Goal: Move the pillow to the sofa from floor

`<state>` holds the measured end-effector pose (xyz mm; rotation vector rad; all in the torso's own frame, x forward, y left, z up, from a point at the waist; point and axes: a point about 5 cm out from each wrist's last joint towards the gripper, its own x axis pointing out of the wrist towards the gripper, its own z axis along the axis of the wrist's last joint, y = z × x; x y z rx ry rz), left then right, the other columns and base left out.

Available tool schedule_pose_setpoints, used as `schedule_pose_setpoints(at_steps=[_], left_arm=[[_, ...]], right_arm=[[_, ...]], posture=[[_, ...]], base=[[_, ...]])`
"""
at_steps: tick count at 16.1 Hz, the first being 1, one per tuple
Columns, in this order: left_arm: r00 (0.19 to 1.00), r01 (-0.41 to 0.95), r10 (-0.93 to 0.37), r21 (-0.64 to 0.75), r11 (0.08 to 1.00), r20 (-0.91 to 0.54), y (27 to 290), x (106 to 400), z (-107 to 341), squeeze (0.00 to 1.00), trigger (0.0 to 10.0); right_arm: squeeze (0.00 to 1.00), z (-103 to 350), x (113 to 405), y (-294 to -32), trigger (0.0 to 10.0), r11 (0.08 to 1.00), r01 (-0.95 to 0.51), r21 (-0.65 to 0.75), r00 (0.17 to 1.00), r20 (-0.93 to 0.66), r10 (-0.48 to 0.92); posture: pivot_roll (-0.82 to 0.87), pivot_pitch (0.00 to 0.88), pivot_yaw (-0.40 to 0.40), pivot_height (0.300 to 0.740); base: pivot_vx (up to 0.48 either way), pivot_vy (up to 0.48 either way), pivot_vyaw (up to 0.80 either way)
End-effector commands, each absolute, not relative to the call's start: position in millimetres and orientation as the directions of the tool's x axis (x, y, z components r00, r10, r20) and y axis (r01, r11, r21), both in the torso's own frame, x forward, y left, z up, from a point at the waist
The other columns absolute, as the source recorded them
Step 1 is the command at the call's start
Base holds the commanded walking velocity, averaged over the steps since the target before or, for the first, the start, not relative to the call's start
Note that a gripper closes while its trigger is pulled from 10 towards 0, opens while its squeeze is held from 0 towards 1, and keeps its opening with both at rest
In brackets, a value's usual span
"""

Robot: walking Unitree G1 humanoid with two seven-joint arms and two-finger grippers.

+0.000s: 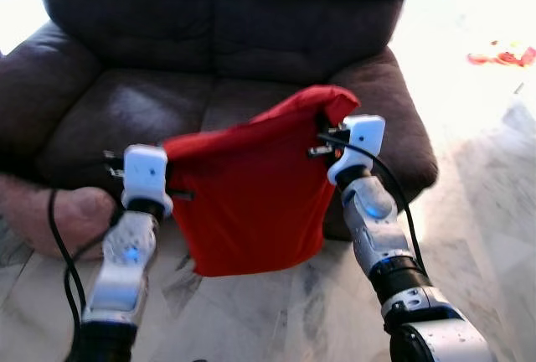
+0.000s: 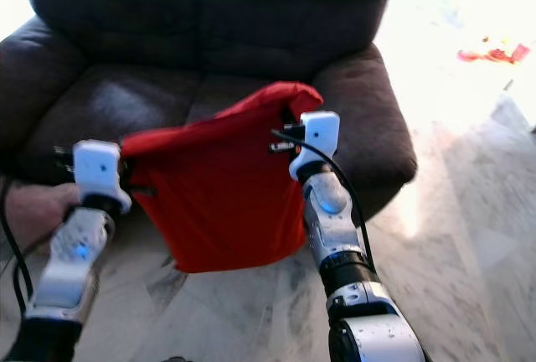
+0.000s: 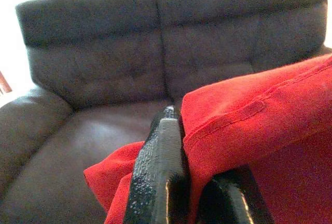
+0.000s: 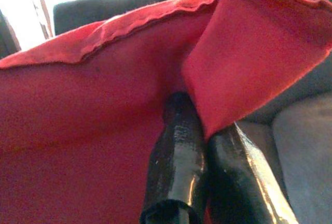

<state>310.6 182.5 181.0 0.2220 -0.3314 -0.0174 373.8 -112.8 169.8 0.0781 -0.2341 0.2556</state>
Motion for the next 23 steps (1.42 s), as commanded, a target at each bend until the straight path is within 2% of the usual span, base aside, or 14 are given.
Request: schedule_pose_setpoints(at_steps=[1,4,9,17,19,23], left_arm=[[0.881,-0.070,-0.051,0.237,0.969,0.470,182.2,307.1,216.8,0.00,10.0],[0.884,-0.039,-0.103,0.292,0.956,0.457,171.2,305.3,213.2,0.00,10.0],[0.871,-0.013,-0.139,0.307,0.952,0.470,162.9,305.6,222.1,0.00,10.0],[0.875,-0.011,-0.138,0.305,0.952,0.465,166.8,305.1,223.6,0.00,10.0],[0.861,-0.005,-0.135,0.273,0.962,0.491,165.9,306.1,236.4,0.00,10.0],[0.823,-0.017,-0.118,0.233,0.972,0.555,171.6,307.6,261.7,0.00,10.0]], right_arm=[[0.00,189.9,375.5,-114.2,10.0,0.966,-0.252,0.048,0.922,0.315,0.225],[0.00,185.3,371.6,-112.6,10.0,0.966,-0.256,0.036,0.921,0.312,0.233],[0.00,177.9,369.1,-110.7,10.0,0.962,-0.268,0.054,0.929,0.279,0.243],[0.00,180.9,367.5,-106.3,10.0,0.961,-0.275,0.038,0.923,0.290,0.252],[0.00,186.3,367.2,-103.1,10.0,0.958,-0.286,0.022,0.913,0.308,0.266],[0.00,200.3,368.6,-103.4,10.0,0.960,-0.277,0.026,0.901,0.355,0.250]], posture=[[0.12,0.123,-0.039,0.740],[0.12,0.123,-0.040,0.740],[0.12,0.123,-0.037,0.740],[0.13,0.121,-0.036,0.740],[0.13,0.121,-0.037,0.740],[0.13,0.116,-0.035,0.740]], base=[[0.244,0.000,0.00],[0.245,0.000,0.00],[0.256,0.000,-0.16],[0.260,0.000,-0.10],[0.262,0.000,-0.66],[0.262,0.000,0.00]])
